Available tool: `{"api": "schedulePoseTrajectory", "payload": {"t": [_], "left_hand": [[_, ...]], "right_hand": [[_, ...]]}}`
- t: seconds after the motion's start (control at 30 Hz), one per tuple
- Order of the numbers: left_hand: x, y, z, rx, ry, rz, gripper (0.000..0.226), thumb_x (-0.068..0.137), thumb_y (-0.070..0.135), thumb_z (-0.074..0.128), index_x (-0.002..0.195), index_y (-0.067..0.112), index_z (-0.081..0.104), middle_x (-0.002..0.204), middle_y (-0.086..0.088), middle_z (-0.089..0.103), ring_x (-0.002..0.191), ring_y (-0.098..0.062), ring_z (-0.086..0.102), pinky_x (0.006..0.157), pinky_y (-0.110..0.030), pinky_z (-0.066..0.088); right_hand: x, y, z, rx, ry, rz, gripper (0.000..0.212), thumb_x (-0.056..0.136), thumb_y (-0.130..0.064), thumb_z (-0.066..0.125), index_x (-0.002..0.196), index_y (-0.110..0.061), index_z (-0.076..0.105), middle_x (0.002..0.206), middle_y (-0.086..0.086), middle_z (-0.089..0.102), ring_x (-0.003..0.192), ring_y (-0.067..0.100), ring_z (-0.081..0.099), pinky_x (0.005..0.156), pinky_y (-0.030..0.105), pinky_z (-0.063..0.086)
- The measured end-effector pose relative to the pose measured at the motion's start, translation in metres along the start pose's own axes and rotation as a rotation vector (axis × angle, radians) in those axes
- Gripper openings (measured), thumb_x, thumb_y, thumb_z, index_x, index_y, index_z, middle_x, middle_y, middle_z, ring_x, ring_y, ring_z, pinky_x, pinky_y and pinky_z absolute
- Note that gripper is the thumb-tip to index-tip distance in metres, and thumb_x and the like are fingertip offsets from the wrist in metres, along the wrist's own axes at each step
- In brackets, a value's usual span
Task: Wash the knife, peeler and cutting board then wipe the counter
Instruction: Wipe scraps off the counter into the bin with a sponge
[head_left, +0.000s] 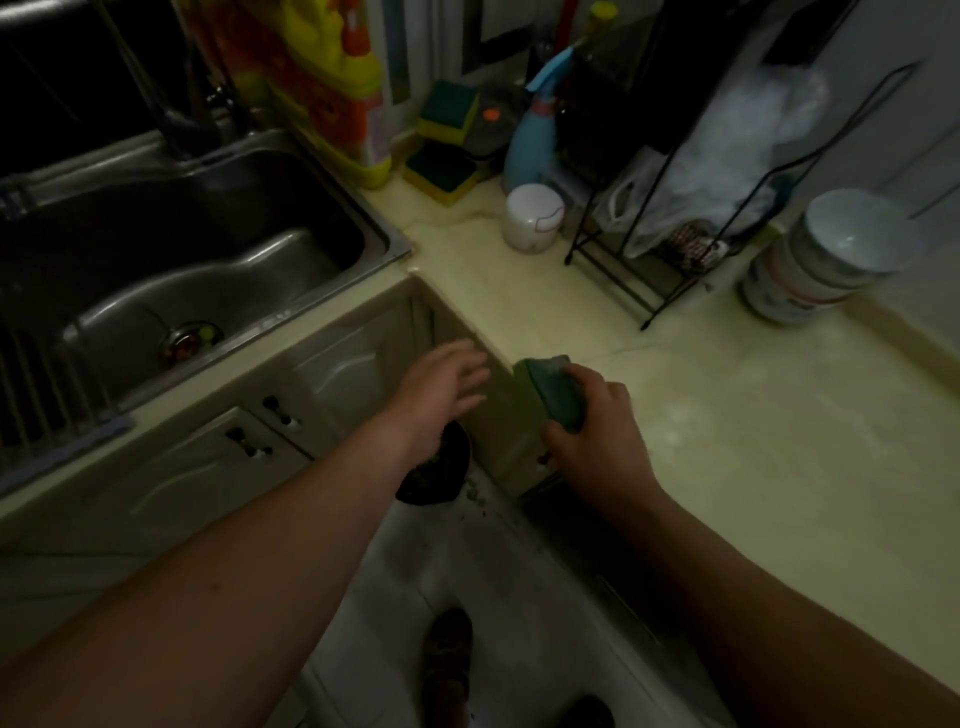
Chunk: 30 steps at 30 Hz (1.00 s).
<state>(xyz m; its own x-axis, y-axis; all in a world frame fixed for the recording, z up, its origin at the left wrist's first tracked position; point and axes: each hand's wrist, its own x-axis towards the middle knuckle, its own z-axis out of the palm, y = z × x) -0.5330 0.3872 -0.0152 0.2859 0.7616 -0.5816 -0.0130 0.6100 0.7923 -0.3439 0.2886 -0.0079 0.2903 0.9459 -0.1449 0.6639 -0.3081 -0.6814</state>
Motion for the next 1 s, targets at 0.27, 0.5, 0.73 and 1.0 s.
{"api": "schedulePoseTrajectory", "payload": {"t": [0.27,0.5,0.73,1.0], "left_hand": [[0.012,-0.010,0.090,0.215,0.082,0.128,0.055,0.090,0.018,0.060,0.144,0.025,0.051,0.120,-0.003,0.069,0.111,-0.025,0.068,0.103,-0.049,0.054],[0.003,-0.047,0.221,0.704,-0.037,0.366,0.036,0.100,0.031,0.053,0.136,0.026,0.059,0.117,0.005,0.068,0.108,-0.016,0.063,0.086,-0.028,0.045],[0.027,-0.112,0.340,1.215,-0.114,0.631,0.061,0.095,0.035,0.040,0.151,0.014,0.047,0.151,-0.009,0.054,0.138,-0.026,0.051,0.119,-0.044,0.037],[0.048,-0.154,0.412,1.675,0.094,0.741,0.064,0.101,0.054,0.032,0.161,0.031,0.026,0.170,-0.003,0.024,0.158,-0.026,0.016,0.125,-0.061,0.009]], "right_hand": [[-0.070,0.125,-0.116,-0.206,0.338,0.319,0.080,0.086,-0.026,0.074,0.153,-0.041,0.034,0.128,0.013,0.044,0.105,0.035,0.057,0.090,0.047,0.055],[-0.138,0.261,-0.190,-0.401,0.436,0.581,0.060,0.089,-0.048,0.067,0.144,-0.034,0.049,0.123,0.020,0.054,0.106,0.039,0.057,0.090,0.046,0.053],[-0.039,0.246,-0.140,-0.291,0.260,0.014,0.051,0.103,-0.039,0.049,0.153,-0.039,0.043,0.151,0.009,0.051,0.136,0.030,0.047,0.114,0.043,0.039],[-0.138,0.460,-0.349,-0.393,0.494,0.356,0.059,0.098,-0.027,0.051,0.156,-0.033,0.040,0.145,0.014,0.052,0.125,0.036,0.054,0.106,0.043,0.048]]}}
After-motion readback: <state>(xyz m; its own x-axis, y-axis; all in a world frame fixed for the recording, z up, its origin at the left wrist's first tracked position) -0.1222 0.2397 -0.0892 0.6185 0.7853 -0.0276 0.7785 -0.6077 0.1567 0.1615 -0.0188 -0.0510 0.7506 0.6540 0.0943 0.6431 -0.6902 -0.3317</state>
